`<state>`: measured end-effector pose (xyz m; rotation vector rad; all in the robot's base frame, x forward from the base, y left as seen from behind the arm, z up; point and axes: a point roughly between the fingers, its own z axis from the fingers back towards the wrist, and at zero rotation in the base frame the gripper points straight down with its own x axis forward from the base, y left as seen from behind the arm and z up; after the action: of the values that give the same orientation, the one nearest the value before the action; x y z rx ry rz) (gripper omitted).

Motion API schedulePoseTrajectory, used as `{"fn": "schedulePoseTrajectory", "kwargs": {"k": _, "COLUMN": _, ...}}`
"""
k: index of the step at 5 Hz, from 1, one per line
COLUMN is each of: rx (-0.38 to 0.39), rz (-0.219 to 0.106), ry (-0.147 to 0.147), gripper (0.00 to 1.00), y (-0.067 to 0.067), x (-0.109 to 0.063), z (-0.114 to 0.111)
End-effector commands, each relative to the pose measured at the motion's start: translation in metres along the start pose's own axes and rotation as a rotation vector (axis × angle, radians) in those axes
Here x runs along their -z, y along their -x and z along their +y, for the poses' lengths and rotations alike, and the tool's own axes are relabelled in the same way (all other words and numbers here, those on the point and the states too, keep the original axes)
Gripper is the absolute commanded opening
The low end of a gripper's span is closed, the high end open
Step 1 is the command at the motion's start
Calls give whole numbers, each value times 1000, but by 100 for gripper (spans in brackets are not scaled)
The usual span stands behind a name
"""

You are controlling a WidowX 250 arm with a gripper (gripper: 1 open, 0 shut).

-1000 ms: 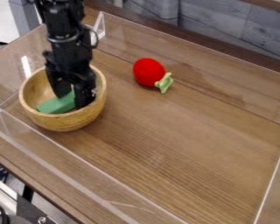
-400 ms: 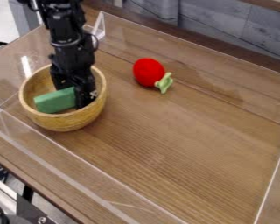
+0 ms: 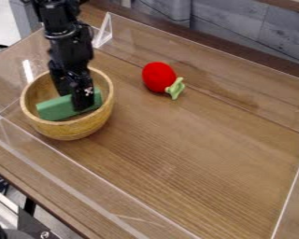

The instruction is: Remove the green stick from the brown bowl and put it on the table

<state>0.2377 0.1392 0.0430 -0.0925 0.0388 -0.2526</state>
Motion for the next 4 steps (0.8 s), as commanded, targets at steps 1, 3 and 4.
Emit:
{"fn": "schedulePoseTrajectory", "kwargs": {"k": 1, "rx": -30, "rz": -39, "ry": -19, "gripper": 100, "y": -4, "x": -10, "z": 11}}
{"fn": "schedulePoseTrajectory", "kwargs": {"k": 3, "rx": -88, "rz": -52, "ry": -2, "gripper": 100, "y": -7, "x": -16, "z": 5}}
{"fn": "schedulePoseTrajectory", "kwargs": {"k": 4, "rx": -44, "rz": -51, "ry": 5, "gripper": 100, "y": -12, "x": -13, "z": 3}}
